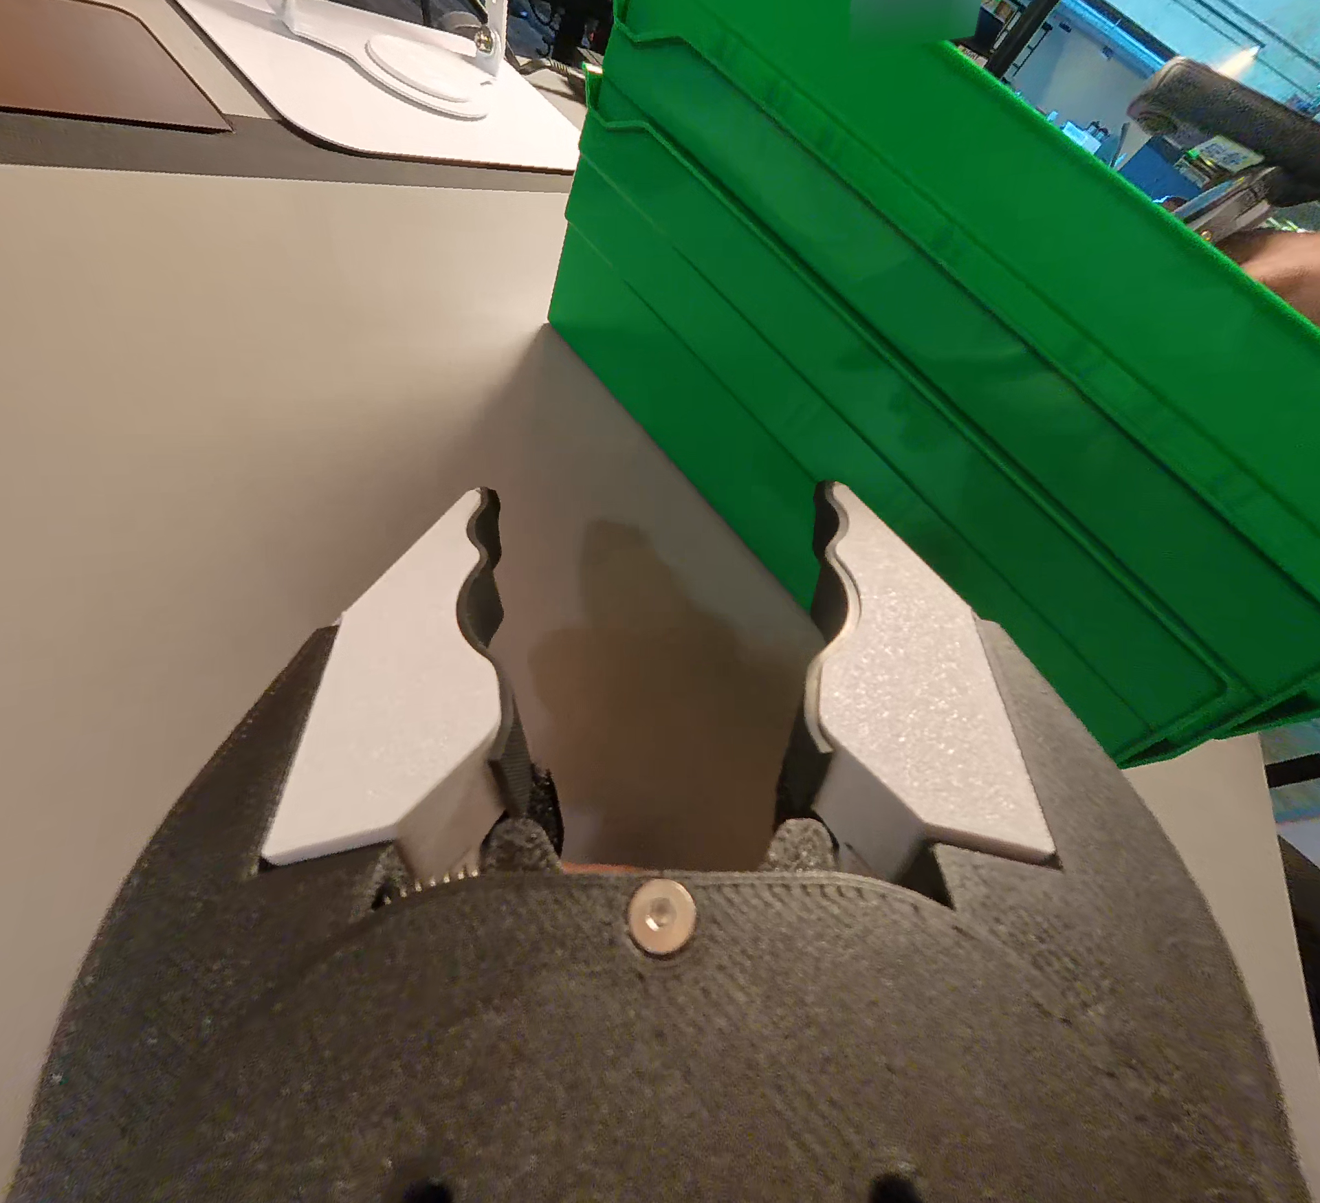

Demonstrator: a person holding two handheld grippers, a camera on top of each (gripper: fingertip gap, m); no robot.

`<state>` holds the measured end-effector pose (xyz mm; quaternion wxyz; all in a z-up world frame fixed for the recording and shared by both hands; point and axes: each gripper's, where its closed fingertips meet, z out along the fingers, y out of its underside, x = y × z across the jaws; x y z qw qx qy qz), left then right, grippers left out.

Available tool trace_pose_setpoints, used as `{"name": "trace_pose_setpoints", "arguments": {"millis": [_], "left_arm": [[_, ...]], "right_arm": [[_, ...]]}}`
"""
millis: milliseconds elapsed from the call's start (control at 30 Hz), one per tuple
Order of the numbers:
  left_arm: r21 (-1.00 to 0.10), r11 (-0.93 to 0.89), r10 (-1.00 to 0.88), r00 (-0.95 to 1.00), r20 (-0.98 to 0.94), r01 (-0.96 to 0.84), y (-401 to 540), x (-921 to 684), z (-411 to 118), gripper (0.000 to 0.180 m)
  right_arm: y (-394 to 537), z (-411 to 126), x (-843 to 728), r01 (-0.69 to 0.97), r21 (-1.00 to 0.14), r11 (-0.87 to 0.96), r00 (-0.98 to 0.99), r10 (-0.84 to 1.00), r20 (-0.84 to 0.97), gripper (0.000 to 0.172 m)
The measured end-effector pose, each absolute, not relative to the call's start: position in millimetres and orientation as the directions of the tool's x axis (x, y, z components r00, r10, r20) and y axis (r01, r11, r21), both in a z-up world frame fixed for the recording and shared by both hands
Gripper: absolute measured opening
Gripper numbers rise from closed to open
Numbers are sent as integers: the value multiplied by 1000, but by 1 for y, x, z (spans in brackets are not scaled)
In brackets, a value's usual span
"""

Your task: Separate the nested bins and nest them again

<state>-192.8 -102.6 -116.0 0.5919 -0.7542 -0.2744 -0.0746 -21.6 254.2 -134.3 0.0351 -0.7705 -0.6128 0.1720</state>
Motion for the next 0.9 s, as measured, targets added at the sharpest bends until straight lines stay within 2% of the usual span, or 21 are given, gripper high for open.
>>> {"name": "trace_pose_setpoints", "arguments": {"millis": [100, 167, 333, 467, 733, 833, 900], "left_arm": [[-850, -156, 323, 839, 438, 503, -102, -192, -117, 87], [-851, -164, 325, 842, 431, 499, -101, -191, -118, 87], [-860, -189, 330, 856, 399, 474, -100, -188, -119, 87], [-858, -187, 329, 853, 404, 478, -100, -189, -119, 87], [-857, -186, 328, 852, 407, 481, -100, -189, -119, 86], [-856, -184, 328, 851, 410, 483, -100, -189, -119, 86], [-855, -184, 328, 851, 411, 484, -100, -189, -119, 86]], "right_arm": [[253, -131, -22, 930, -267, -251, 186, 951, -247, 134], [253, -130, -21, 932, -259, -255, 192, 950, -245, 131], [263, -131, -19, 935, -260, -241, 204, 966, -159, 145], [255, -124, -23, 930, -269, -251, 199, 958, -206, 148], [258, -131, -17, 959, -216, -185, 170, 982, -87, 154], [256, -130, -18, 961, -205, -184, 168, 982, -90, 147], [255, -128, -18, 962, -203, -181, 164, 982, -97, 137]]}}
